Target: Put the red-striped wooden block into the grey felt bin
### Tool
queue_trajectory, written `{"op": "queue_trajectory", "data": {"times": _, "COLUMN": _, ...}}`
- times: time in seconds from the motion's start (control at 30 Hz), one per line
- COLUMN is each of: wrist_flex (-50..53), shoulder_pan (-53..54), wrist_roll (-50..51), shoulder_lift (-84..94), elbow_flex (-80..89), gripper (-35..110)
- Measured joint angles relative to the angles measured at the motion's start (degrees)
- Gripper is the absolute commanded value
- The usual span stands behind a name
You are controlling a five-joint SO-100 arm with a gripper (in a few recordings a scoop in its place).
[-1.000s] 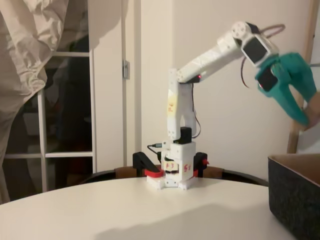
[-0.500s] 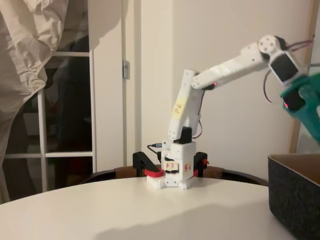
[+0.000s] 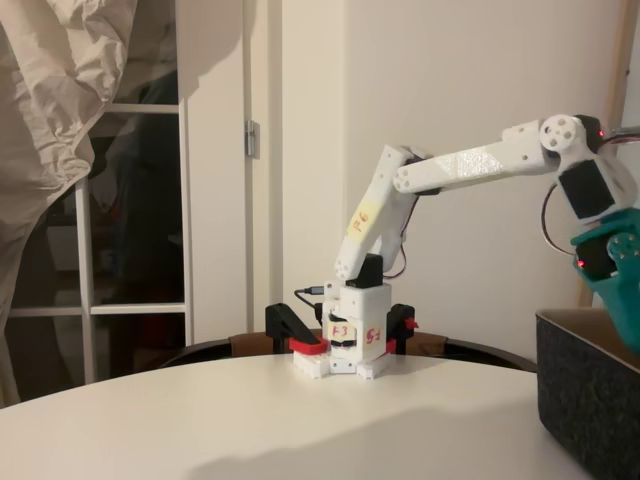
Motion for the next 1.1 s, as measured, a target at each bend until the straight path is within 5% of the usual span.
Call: {"op": "queue_trajectory", "data": {"times": 1.1, "wrist_flex": 11.07, "shoulder_pan": -4.13, "wrist_roll": -0.88, "shoulder_lift": 12.74, "elbow_flex": 1.93, "gripper": 20}}
